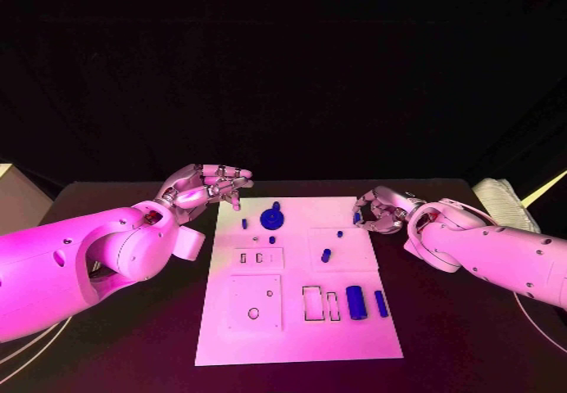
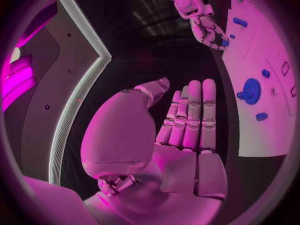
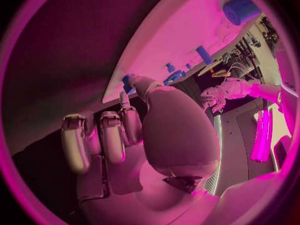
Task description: Assemble the parts on the task board
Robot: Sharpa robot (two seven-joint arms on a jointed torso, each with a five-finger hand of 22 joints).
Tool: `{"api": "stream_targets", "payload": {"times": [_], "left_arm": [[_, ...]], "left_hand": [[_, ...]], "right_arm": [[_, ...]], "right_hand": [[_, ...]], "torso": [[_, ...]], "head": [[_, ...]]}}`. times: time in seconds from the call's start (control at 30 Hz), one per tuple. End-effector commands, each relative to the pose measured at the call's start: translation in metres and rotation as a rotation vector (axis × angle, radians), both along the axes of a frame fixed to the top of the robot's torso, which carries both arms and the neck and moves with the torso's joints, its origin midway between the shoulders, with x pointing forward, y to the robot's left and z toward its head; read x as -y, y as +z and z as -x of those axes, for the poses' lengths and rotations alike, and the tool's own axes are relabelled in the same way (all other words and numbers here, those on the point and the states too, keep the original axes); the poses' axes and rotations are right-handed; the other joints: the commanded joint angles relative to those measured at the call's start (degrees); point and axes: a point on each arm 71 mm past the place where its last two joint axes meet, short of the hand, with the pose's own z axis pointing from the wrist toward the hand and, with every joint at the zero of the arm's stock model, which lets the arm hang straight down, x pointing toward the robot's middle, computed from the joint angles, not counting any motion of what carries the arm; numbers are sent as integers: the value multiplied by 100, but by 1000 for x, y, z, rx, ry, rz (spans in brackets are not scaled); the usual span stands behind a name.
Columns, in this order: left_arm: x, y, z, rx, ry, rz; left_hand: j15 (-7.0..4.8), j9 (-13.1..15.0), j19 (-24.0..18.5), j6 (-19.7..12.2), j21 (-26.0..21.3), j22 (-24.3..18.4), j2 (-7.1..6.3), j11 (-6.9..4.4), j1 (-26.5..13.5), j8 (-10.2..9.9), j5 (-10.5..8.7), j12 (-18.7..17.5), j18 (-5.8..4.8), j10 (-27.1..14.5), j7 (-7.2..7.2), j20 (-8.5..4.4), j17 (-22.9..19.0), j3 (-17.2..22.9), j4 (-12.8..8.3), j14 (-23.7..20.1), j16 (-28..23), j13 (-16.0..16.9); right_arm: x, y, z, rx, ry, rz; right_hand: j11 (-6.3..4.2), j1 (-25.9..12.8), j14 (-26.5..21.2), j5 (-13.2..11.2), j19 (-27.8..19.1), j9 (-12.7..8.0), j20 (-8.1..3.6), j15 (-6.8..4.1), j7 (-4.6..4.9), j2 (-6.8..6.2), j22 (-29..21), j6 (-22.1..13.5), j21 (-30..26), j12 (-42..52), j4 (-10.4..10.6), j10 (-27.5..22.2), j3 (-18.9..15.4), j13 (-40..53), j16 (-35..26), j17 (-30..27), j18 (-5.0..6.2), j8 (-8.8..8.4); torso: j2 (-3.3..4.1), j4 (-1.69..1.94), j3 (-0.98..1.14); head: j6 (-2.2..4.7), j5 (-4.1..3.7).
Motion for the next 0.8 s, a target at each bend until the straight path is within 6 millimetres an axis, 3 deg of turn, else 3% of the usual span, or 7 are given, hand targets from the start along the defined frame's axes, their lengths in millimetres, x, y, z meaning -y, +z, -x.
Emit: {"api": "stream_targets", "payload": {"times": [0.03,0.4,0.8], "left_arm": [[2,1,1,11,-21,8],[2,1,1,12,-21,6],[2,1,1,12,-21,5]], "left_hand": [[-5,6,-44,-39,30,8,18,-10,52,-31,12,39,86,-49,6,13,-5,26,-23,-39,-31,6],[-5,6,-44,-39,30,8,18,-10,52,-31,12,39,86,-49,6,13,-5,26,-23,-39,-31,6],[-5,6,-44,-39,30,8,18,-10,52,-31,12,39,86,-49,6,13,-5,26,-23,-39,-31,6]], "right_arm": [[-2,-3,0,-15,15,13],[-3,-5,0,-26,14,17],[-2,-4,0,-10,2,14]], "right_hand": [[4,-19,607,-24,600,-3,27,-11,-2,32,1505,50,25,26,5,49,33,626,21,1505,-82,43],[-130,-97,607,-28,600,45,-76,-132,-157,130,1505,397,25,93,-7,149,150,696,21,1505,-82,265],[-148,-119,607,-34,600,54,-95,-150,-174,134,1505,435,25,92,-10,153,156,697,21,1505,-82,300]], "torso": [[3,2,2],[0,-3,3],[-1,-6,8]], "head": [[-4,4],[-23,6],[-23,-4]]}}
